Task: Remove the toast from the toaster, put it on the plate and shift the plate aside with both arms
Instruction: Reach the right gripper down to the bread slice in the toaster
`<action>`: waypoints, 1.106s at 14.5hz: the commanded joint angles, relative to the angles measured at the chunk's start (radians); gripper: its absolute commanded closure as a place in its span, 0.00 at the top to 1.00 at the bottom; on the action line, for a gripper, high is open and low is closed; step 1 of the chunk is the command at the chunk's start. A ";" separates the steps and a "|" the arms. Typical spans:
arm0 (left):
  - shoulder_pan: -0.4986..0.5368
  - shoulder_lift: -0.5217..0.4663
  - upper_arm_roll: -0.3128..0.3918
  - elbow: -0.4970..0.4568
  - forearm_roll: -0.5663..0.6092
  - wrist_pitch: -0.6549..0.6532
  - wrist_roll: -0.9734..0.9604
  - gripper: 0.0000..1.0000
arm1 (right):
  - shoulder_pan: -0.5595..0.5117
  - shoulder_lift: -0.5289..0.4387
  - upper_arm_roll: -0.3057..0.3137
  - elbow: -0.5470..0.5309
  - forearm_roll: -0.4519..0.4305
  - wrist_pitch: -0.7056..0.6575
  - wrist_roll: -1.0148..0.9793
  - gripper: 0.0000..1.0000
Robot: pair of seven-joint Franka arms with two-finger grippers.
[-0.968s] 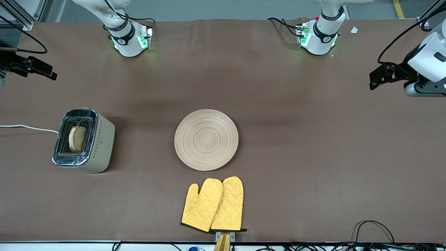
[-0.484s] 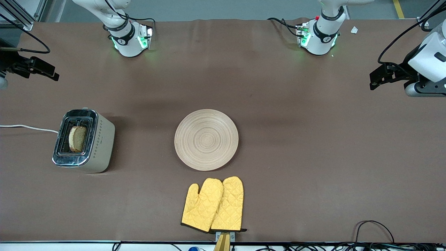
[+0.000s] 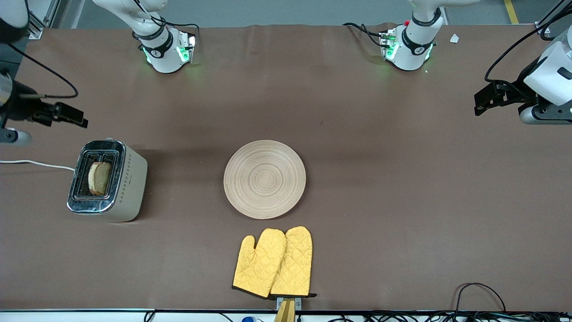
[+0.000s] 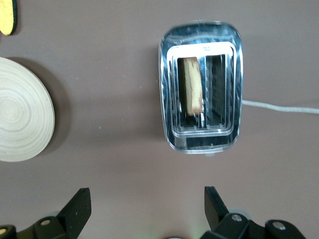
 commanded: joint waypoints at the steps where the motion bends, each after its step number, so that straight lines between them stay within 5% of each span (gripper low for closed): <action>1: -0.001 0.010 0.001 0.023 0.008 -0.006 0.018 1.00 | -0.007 0.101 -0.006 0.022 -0.013 0.038 -0.040 1.00; 12: -0.002 0.006 0.001 0.020 0.008 -0.010 0.005 1.00 | -0.056 0.341 -0.008 0.002 -0.073 0.314 -0.089 1.00; 16: -0.001 0.006 0.001 0.020 0.007 -0.010 0.007 1.00 | -0.065 0.344 -0.008 -0.004 -0.072 0.288 -0.127 0.77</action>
